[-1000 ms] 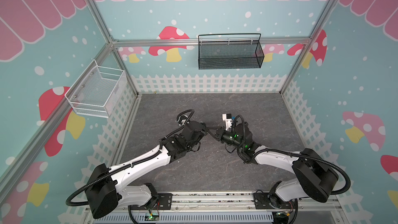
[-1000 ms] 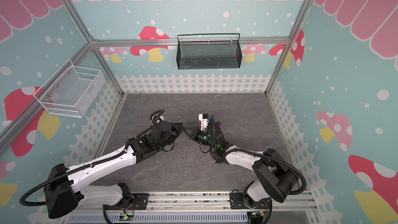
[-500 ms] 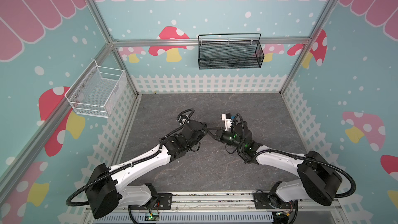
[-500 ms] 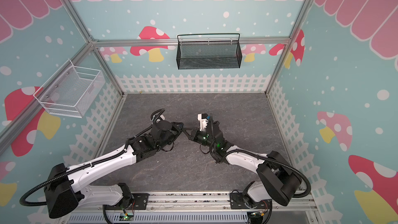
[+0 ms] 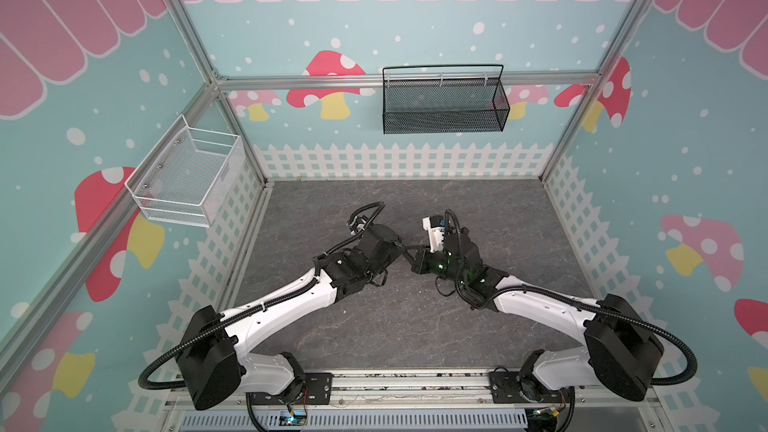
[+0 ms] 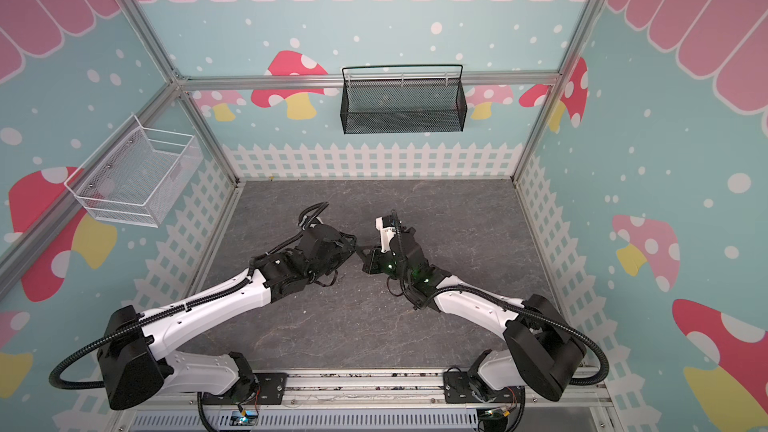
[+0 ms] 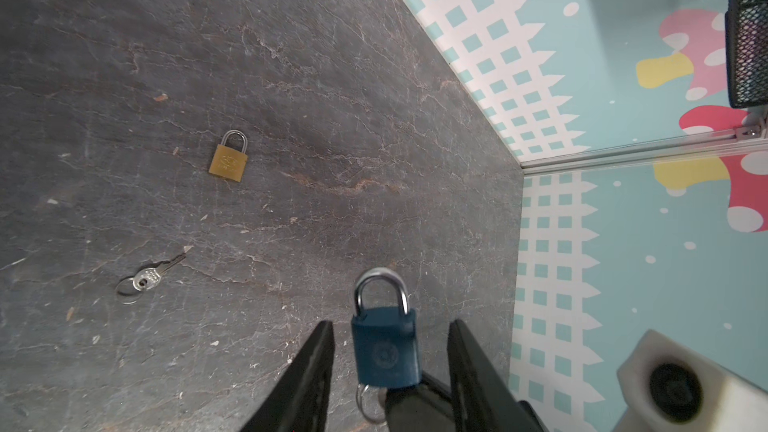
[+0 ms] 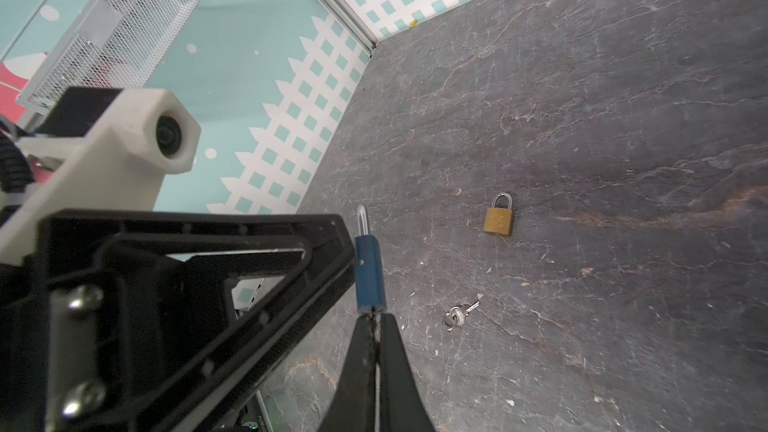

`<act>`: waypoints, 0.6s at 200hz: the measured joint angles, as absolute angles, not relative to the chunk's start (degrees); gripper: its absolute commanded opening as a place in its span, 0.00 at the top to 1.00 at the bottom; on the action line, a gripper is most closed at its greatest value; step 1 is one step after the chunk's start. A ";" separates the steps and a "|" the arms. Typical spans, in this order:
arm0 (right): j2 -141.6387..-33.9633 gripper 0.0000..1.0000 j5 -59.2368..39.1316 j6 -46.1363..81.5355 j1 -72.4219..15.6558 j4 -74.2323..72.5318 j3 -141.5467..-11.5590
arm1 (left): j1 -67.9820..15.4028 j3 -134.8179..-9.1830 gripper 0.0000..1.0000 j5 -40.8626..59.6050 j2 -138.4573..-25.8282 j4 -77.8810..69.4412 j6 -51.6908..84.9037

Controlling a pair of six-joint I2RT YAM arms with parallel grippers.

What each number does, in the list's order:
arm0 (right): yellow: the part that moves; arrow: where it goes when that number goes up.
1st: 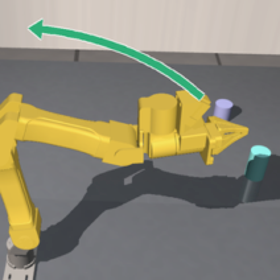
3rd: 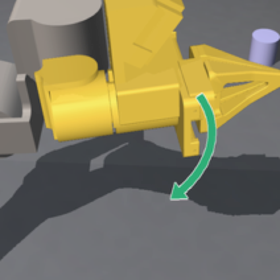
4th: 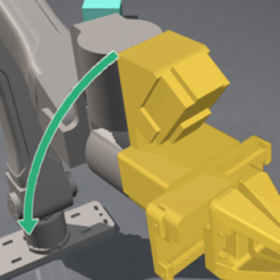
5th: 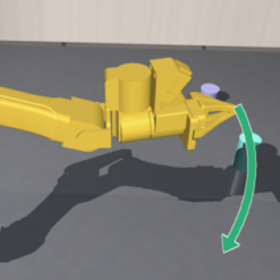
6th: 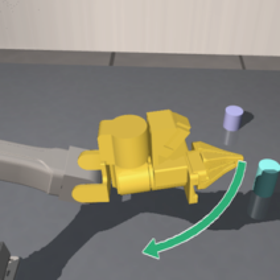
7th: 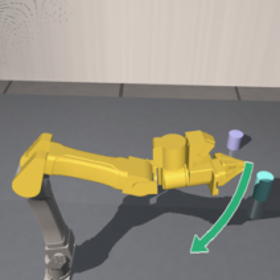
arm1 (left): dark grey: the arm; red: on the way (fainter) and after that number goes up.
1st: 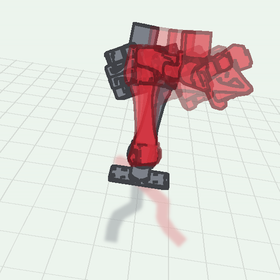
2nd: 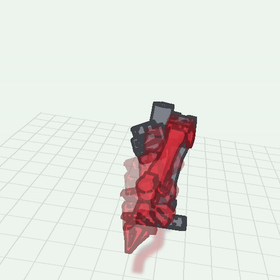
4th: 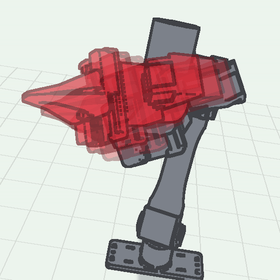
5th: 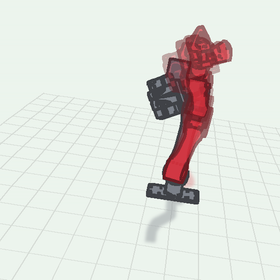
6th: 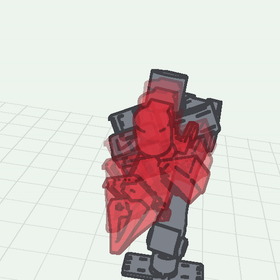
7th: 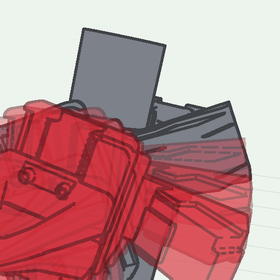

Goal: Unlock with the key

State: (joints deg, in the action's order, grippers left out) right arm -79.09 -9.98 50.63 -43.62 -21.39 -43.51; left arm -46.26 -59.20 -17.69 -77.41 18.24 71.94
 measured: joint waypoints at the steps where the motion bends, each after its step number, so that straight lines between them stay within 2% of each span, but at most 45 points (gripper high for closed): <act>1: -79.09 1.00 -9.98 50.59 -43.62 -21.37 -43.51 | -46.26 -59.20 0.56 -17.67 -77.41 18.22 71.94; 43: -79.07 1.00 -10.09 49.39 -43.62 -20.82 -44.82 | -46.24 -59.31 0.55 -16.84 -78.85 17.80 72.27; 87: -79.05 1.00 -10.83 49.28 -43.62 -20.75 -44.93 | -46.26 -59.31 0.68 -16.86 -78.96 16.47 73.30; 120: -79.05 1.00 -10.81 49.32 -43.62 -20.47 -44.95 | -46.22 -59.31 0.68 -16.91 -79.68 15.79 73.52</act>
State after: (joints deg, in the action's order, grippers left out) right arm -79.05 -10.81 49.32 -43.62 -20.47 -44.95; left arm -46.22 -59.31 -16.91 -79.68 15.79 73.52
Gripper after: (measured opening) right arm 0.043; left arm 0.316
